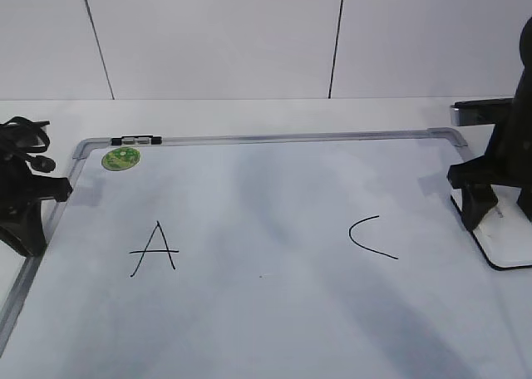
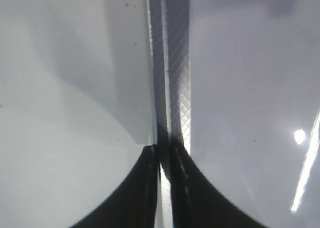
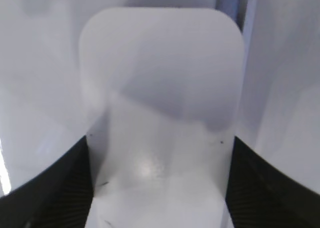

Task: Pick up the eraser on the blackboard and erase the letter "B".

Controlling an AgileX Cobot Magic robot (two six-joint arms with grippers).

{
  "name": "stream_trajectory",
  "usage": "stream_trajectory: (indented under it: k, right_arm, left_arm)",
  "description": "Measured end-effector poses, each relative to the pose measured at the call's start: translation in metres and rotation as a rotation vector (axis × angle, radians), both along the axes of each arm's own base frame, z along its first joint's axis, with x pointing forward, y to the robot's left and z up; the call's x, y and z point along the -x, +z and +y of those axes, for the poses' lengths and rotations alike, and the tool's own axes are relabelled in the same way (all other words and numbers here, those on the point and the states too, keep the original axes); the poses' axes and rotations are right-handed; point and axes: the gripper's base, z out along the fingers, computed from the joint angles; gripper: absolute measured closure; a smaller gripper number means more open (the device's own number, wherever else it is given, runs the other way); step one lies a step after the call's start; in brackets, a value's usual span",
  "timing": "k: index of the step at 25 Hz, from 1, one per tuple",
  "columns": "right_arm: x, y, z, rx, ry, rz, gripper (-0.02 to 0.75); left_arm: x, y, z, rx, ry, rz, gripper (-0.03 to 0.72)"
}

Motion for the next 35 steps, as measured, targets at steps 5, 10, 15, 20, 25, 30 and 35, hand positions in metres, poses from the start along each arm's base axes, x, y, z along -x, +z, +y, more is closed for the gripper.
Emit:
stream_trajectory:
  k: [5, 10, 15, 20, 25, 30, 35]
  right_arm:
    - [0.0000, 0.0000, 0.0000, 0.000, 0.000, 0.000, 0.215]
    - [0.0000, 0.0000, -0.0001, 0.001, -0.006, 0.000, 0.215]
    - [0.0000, 0.0000, 0.0004, -0.004, -0.027, -0.001, 0.204]
    - [0.0000, 0.0000, 0.0006, -0.006, -0.038, -0.002, 0.181]
    - [0.0000, -0.0003, 0.0006, -0.006, -0.033, -0.001, 0.181]
    - [0.0003, -0.0003, 0.0006, -0.006, -0.027, 0.003, 0.181]
    - [0.0003, -0.0003, 0.0006, -0.006, -0.027, 0.003, 0.181]
  left_arm:
    - [0.0000, 0.0000, 0.0000, 0.000, 0.000, 0.000, 0.648]
    - [0.0000, 0.0000, 0.0000, 0.000, 0.000, 0.000, 0.648]
    - [0.0000, 0.0000, 0.0000, 0.000, 0.000, 0.000, 0.648]
    - [0.0000, 0.0000, 0.0000, 0.000, 0.000, 0.000, 0.648]
    - [0.0000, 0.0000, 0.0000, 0.000, 0.000, 0.000, 0.647]
    - [0.0000, 0.0000, 0.0000, 0.000, 0.000, 0.000, 0.647]
    - [0.0000, 0.0000, 0.0000, 0.000, 0.000, 0.000, 0.647]
